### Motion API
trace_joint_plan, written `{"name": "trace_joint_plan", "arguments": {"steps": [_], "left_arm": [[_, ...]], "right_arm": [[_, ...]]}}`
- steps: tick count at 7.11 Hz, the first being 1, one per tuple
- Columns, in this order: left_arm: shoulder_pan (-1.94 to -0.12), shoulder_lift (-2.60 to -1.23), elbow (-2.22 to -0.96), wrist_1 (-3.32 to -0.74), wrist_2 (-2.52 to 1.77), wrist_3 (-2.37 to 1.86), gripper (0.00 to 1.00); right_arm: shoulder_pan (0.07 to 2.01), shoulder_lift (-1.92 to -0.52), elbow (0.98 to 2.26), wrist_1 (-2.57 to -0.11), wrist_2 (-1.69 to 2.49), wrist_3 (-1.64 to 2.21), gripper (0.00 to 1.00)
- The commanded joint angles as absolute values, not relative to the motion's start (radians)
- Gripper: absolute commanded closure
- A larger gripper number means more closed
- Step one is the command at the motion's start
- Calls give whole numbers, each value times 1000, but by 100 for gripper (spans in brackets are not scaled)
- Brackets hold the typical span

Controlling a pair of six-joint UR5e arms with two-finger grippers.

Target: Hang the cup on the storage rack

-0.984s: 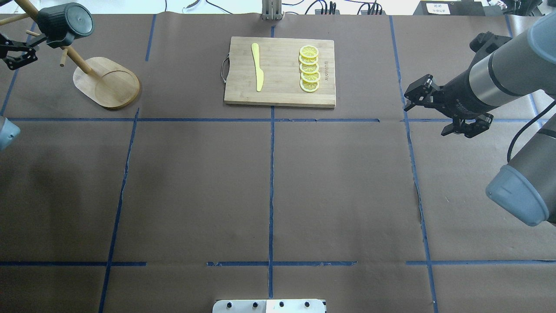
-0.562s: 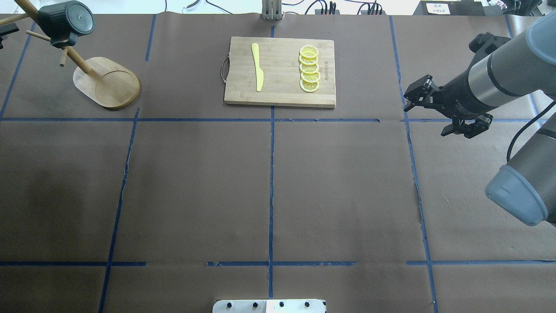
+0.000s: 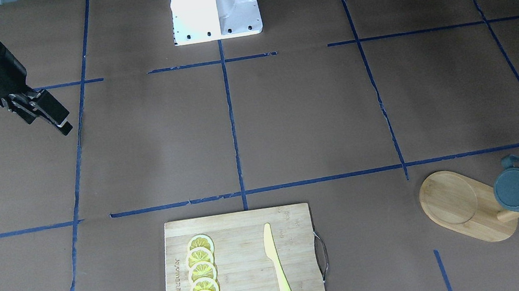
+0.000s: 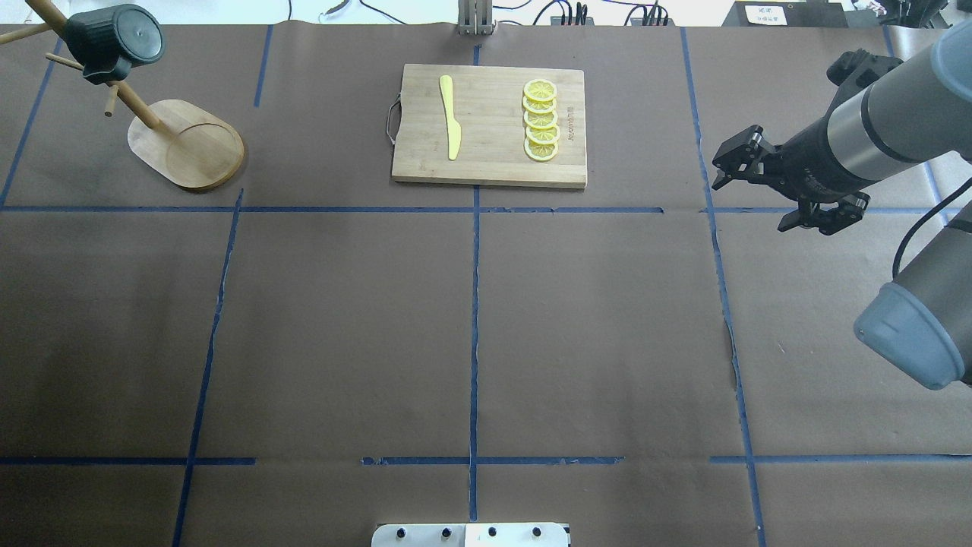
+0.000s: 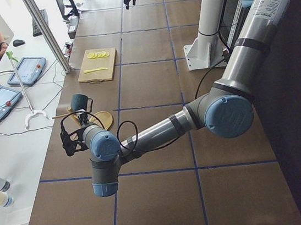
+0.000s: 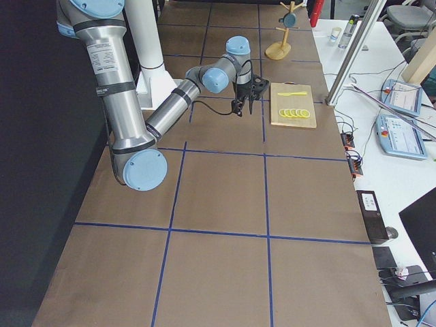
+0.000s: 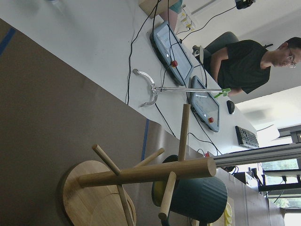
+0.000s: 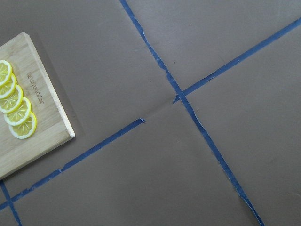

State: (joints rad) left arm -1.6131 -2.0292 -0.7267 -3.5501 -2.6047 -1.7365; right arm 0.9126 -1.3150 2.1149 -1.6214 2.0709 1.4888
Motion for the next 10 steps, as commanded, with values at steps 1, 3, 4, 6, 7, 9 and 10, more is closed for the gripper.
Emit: {"name": "trace_joint_plan", "arguments": {"steps": [1, 3, 4, 6, 7, 9, 10], "left_arm": [[-1628, -2034, -727, -3475, -2466, -1715, 2], [-1617, -2031, -727, -3404, -2305, -1601, 2], [-1617, -2031, -729, -3320, -2268, -1425, 2], [-1617, -2034, -761, -3136, -2217, -1201, 2], [-1618, -2031, -802, -3008, -2168, -1031, 2], [-1621, -2025, -959, -2669, -2131, -681, 2], [-1617, -1982, -1080, -2510, -2137, -608, 2]], "right_arm": [[916, -1318, 2115, -1621, 2069, 1480, 1], [917, -1319, 2114, -1621, 2069, 1474, 1], [925, -1319, 2114, -1621, 2068, 1457, 1], [955, -1325, 2111, -1621, 2068, 1390, 1], [991, -1344, 2106, -1647, 2068, 1268, 1], [1066, -1359, 2108, -1726, 2078, 1053, 1], [1107, -1389, 2102, -1729, 2083, 937, 1]]}}
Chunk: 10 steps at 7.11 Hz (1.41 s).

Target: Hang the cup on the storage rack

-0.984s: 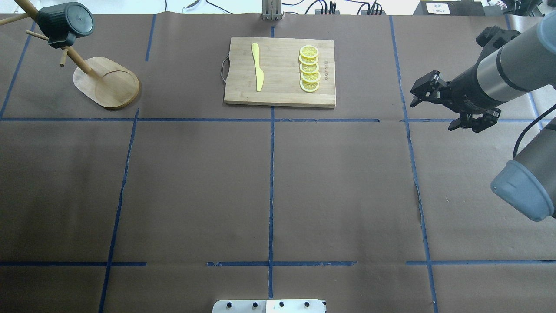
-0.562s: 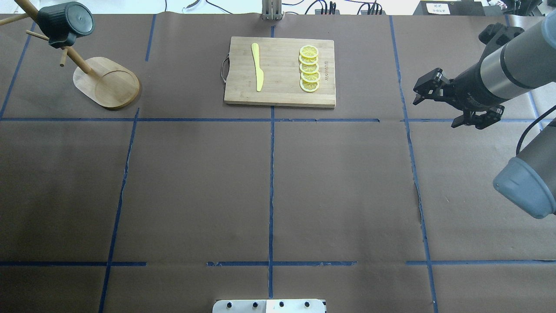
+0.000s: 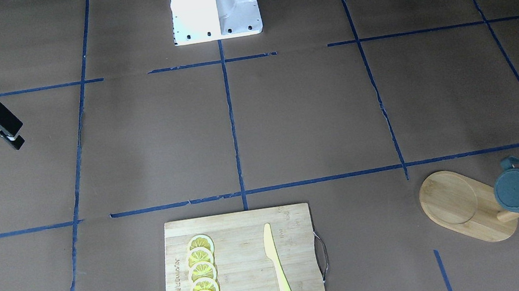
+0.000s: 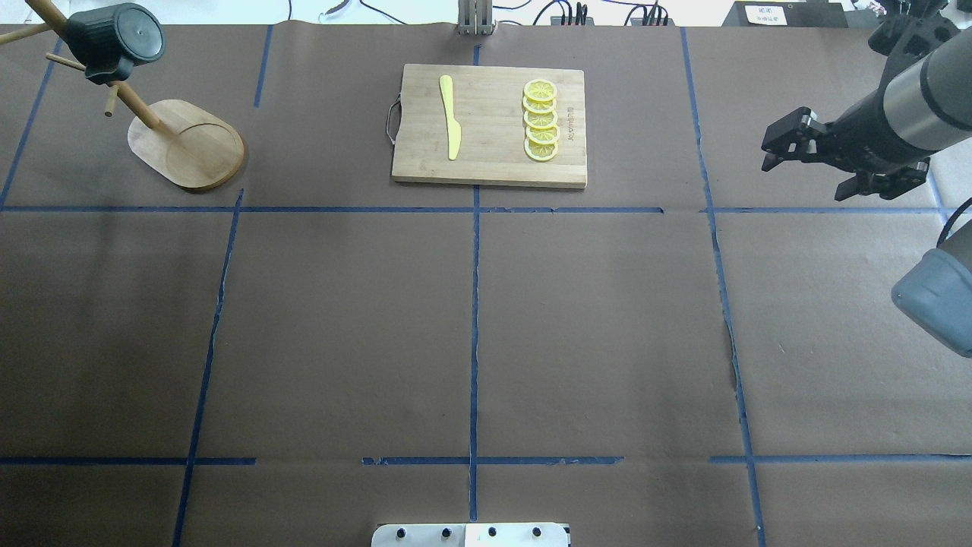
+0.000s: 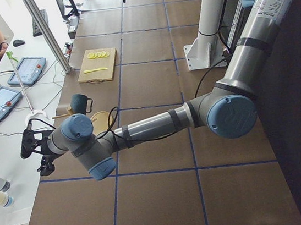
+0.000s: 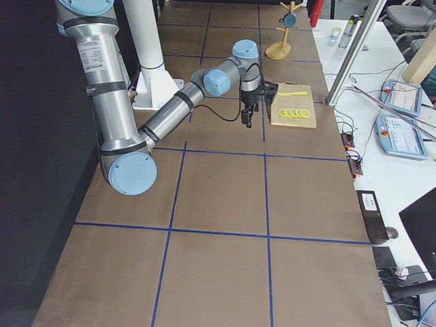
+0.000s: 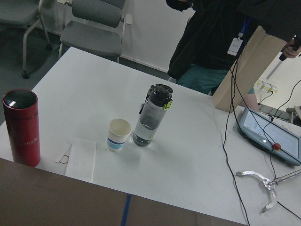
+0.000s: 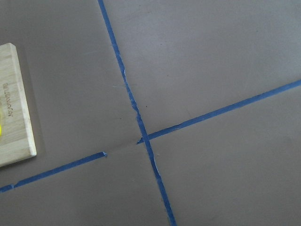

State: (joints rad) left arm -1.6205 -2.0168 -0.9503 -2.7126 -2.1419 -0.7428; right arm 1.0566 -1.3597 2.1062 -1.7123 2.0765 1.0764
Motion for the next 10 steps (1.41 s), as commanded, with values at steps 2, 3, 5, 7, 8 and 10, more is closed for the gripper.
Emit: {"name": "trace_joint_plan", "arguments": {"steps": [2, 3, 5, 7, 8, 10], "left_arm": [[-1605, -1913, -1333, -2118, -2151, -455, 0], [-1598, -1843, -1476, -1929, -2170, -380, 0], [-1568, -1714, -1715, -1636, -2275, -301, 0], [-1498, -1567, -1932, -1353, -2281, -105, 0], [-1499, -1481, -1994, -1253, -2296, -60, 0], [-1505, -1386, -2025, -1249, -2361, -37, 0]], "right_arm": [[1191, -1430, 2053, -1730, 2129, 742, 1], [1250, -1445, 2019, -1730, 2170, 647, 1], [1340, -1462, 1956, -1735, 2213, 490, 1], [1402, -1479, 1924, -1776, 2253, 337, 1], [1428, -1479, 1924, -1843, 2255, 230, 1], [1439, -1479, 1918, -1917, 2255, 82, 1]]}}
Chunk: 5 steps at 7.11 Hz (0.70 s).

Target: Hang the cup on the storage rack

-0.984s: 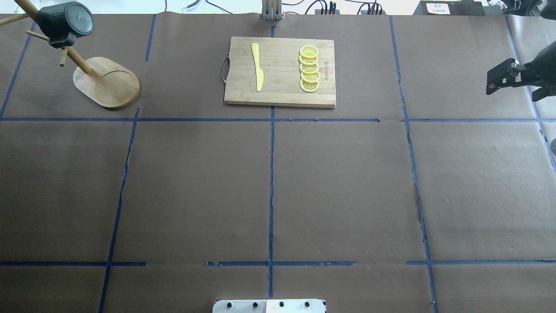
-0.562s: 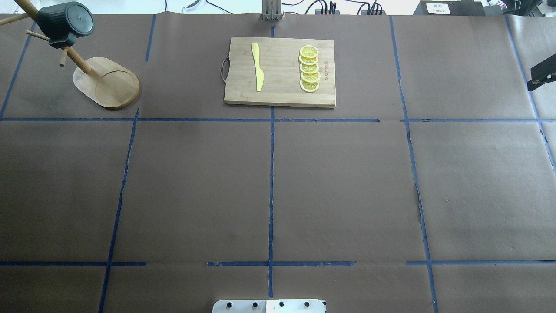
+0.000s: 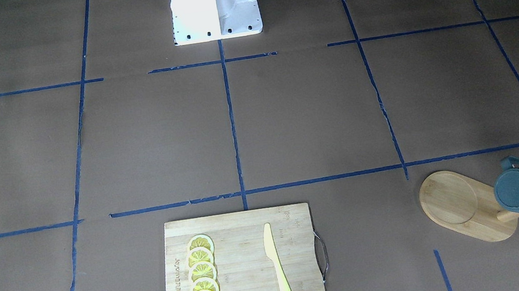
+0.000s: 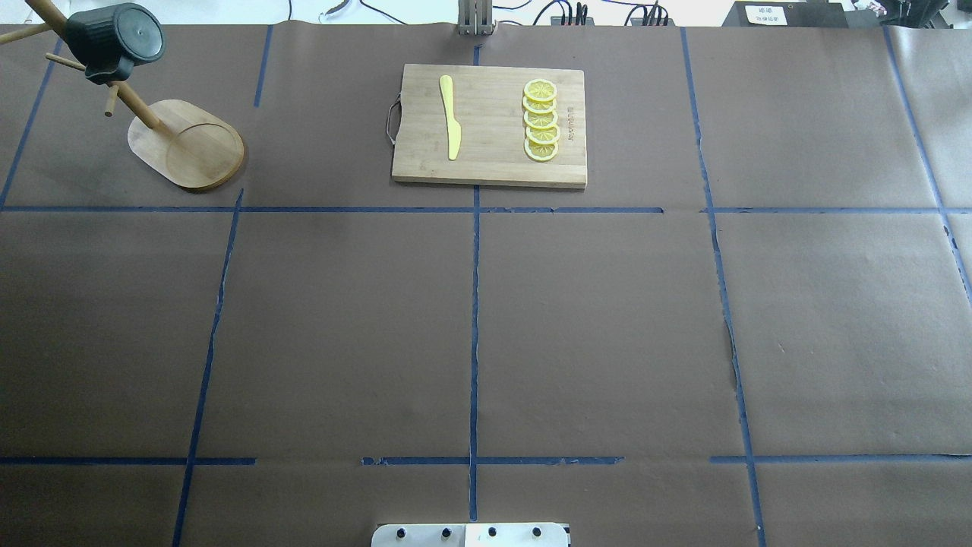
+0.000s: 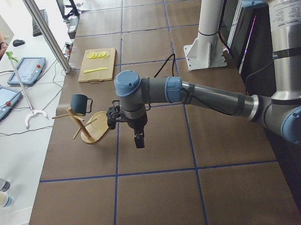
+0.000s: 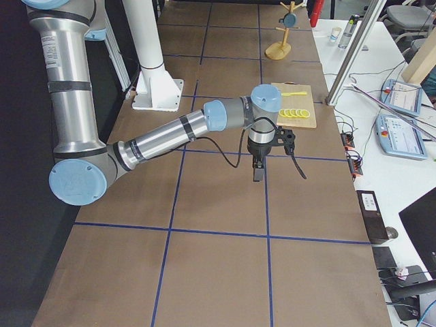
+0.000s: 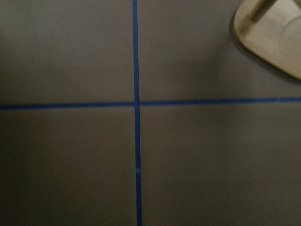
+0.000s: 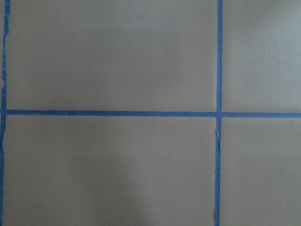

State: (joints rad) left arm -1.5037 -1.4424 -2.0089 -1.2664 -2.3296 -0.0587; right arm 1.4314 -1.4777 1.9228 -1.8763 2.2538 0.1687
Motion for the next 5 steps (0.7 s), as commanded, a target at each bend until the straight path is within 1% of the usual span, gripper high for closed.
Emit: {"name": "trace_joint_plan", "arguments": {"steps": [1, 2, 4, 5], "left_arm": [[-1508, -1399, -1978, -1250, -2364, 97, 0], [-1520, -1438, -1939, -1247, -2403, 121, 0], [-1536, -1450, -1931, -1249, -2422, 121, 0], [-1542, -1483, -1887, -1244, -2408, 121, 0]], "right_arm": [[1439, -1485, 1911, -1917, 2270, 60, 1], [1442, -1502, 1893, -1914, 2290, 4, 1], [1466, -1505, 1858, -1908, 2325, -58, 1], [1483, -1506, 1821, -1908, 2326, -142, 1]]}}
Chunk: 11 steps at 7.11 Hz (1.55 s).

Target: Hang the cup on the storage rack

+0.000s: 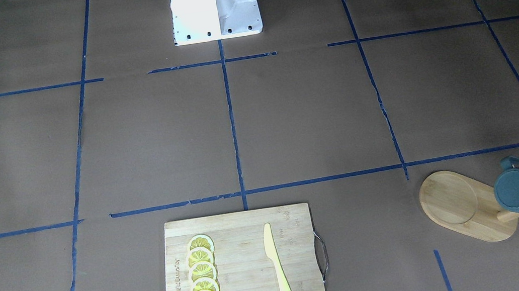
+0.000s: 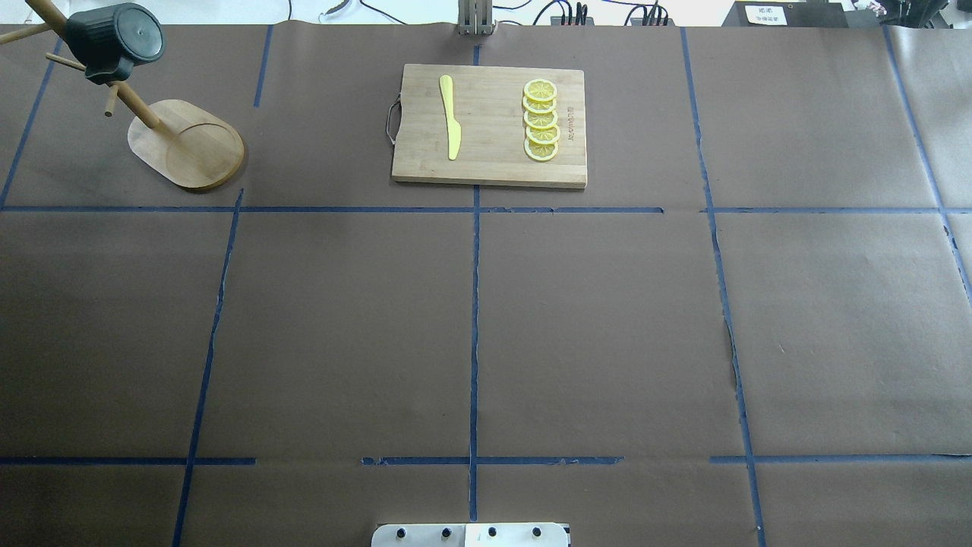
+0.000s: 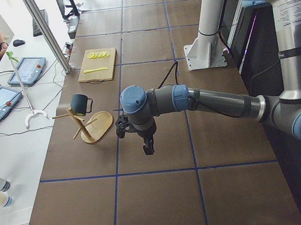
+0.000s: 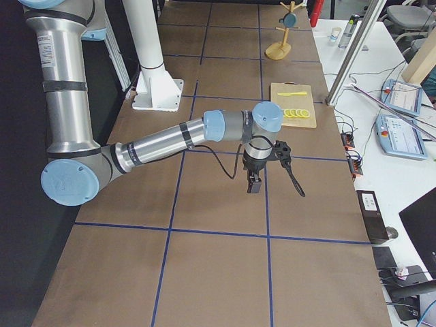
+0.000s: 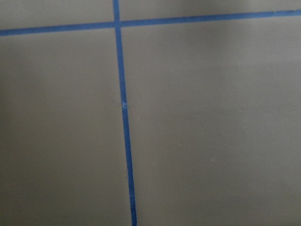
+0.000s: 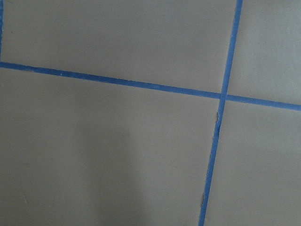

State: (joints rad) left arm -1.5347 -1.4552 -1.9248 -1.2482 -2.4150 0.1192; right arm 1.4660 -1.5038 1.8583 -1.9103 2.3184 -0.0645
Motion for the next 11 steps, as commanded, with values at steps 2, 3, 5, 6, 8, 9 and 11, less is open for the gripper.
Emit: {"name": "trace_joint_plan", "arguments": {"steps": [2, 3, 5, 6, 8, 9, 11], "left_arm": [[-1601, -1584, -1749, -1239, -2414, 121, 0], [-1600, -1597, -1721, -1241, -2413, 121, 0], [-1605, -1563, -1732, -1250, -2392, 127, 0], [-1605, -1557, -1720, -1271, -2391, 129, 0], [-1601, -1581, -1732, -1282, -2378, 121, 0], [-1601, -1578, -1733, -1281, -2376, 123, 0], [-1601, -1557, -1730, -1281, -2373, 129, 0]], "right_arm": [[1503, -1526, 1801, -1902, 2348, -192, 1], [1511, -1540, 1802, -1896, 2349, -233, 1], [1520, -1610, 1819, -1869, 2344, -280, 1], [1520, -1633, 1813, -1826, 2341, -278, 1], [1522, -1655, 1813, -1821, 2336, -279, 1], [1523, -1655, 1807, -1819, 2335, -281, 1], [1534, -1658, 1816, -1816, 2318, -300, 1]]}}
